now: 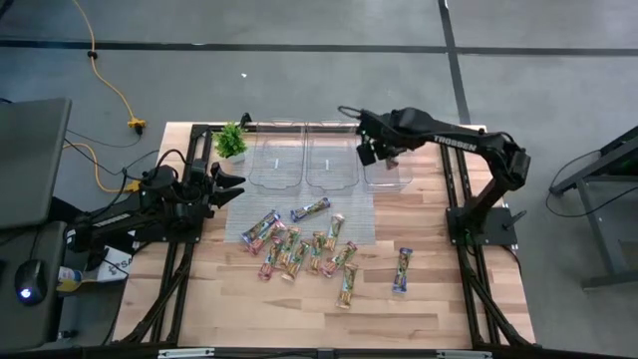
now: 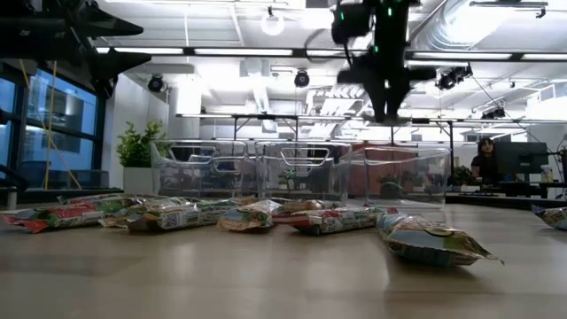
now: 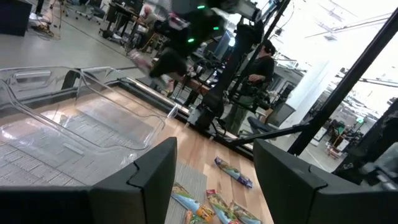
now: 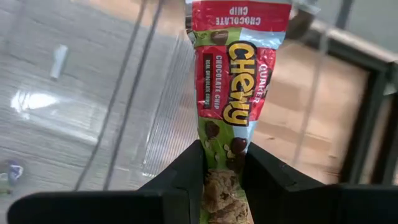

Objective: Pick and place Granola Bars by type
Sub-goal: Put the red granola bar into the right transparent bin

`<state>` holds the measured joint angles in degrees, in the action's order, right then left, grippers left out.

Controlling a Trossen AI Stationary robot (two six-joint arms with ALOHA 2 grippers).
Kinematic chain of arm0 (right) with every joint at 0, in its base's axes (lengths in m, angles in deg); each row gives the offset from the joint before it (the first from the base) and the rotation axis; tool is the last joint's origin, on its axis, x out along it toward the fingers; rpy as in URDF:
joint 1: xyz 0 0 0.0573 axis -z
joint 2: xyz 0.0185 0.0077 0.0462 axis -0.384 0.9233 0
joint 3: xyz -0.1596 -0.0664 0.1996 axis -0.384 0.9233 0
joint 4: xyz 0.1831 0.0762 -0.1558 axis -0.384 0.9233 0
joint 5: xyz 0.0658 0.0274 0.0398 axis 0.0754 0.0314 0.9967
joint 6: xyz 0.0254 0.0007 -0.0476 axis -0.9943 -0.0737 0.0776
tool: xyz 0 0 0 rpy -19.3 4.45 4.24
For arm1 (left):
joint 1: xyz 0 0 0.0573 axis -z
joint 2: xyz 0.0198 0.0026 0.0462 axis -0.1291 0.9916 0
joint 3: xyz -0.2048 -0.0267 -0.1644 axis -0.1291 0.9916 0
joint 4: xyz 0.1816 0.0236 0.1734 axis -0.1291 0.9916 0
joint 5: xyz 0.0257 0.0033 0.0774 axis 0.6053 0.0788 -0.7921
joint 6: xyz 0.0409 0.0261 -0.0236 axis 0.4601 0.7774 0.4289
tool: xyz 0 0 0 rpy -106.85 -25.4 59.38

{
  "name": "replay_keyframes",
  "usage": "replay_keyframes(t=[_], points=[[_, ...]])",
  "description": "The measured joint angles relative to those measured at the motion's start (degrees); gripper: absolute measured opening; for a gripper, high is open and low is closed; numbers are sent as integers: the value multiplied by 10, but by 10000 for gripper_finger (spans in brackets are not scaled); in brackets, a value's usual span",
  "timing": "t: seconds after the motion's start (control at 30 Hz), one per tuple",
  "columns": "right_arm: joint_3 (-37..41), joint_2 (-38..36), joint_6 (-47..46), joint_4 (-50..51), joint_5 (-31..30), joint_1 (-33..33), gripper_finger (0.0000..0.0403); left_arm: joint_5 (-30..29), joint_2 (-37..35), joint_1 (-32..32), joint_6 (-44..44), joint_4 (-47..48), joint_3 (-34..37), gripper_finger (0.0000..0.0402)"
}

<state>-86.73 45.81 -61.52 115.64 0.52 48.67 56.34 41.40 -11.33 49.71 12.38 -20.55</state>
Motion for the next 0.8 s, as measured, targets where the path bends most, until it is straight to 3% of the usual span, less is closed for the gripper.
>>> replay_keyframes(t=[0.2,0.47,0.6,0.8], points=[[69,0,53,-62,77,48,106,-2,0,0,0,0,0,204],[59,-15,128,-88,160,70,172,-2,0,0,0,0,0,204],[31,-47,138,-130,204,26,180,-2,0,0,0,0,0,204],[19,-52,149,-136,240,-106,180,-9,0,0,0,0,0,204]])
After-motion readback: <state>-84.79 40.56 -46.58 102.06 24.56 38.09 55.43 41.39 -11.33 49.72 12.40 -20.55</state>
